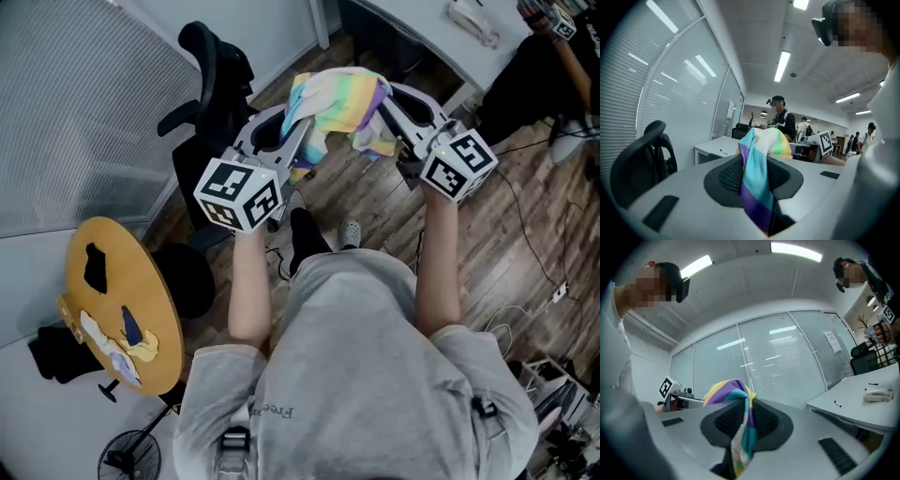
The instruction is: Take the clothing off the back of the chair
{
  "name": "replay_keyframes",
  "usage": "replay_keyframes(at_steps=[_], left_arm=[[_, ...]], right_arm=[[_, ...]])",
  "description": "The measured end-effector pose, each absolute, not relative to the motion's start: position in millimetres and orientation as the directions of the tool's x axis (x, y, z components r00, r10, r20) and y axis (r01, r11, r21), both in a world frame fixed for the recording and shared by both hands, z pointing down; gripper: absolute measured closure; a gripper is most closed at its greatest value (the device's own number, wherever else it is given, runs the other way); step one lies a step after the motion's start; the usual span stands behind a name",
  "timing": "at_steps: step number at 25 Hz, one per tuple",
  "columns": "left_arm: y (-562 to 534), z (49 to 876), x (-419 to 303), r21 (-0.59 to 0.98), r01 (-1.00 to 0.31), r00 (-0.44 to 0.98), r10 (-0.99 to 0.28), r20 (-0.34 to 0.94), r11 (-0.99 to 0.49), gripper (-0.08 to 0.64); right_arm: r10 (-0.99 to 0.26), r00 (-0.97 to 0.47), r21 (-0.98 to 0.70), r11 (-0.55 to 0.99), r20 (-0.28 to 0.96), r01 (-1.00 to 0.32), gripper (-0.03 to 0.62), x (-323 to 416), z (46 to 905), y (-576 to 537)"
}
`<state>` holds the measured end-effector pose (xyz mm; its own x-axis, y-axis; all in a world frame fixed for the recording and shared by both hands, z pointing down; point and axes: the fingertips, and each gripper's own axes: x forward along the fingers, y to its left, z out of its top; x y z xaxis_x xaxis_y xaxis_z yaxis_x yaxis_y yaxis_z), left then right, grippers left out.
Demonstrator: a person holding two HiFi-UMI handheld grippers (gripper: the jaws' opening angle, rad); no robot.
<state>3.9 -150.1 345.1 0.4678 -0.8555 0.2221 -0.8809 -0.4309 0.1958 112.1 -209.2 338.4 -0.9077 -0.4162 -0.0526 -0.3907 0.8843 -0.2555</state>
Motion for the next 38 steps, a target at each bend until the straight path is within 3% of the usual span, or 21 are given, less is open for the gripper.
replay_keyframes(at_steps=[18, 38], left_arm=[[-167.3, 452.9, 46.8, 0.385, -0.838, 0.517, -0.786, 0.339, -0.386, 0.445], [-193.6, 477.2, 97.9, 0.400, -0.788, 0.606, -0.702, 0.374, -0.468, 0.445]], right_arm=[[-0.516, -0.852, -0.411, 0.760, 0.090, -0.504, 0.531, 151.7, 441.7, -220.0], [-0.634, -0.759, -0.415, 0.657, 0.147, -0.629, 0.531, 213.0, 464.6, -224.6]])
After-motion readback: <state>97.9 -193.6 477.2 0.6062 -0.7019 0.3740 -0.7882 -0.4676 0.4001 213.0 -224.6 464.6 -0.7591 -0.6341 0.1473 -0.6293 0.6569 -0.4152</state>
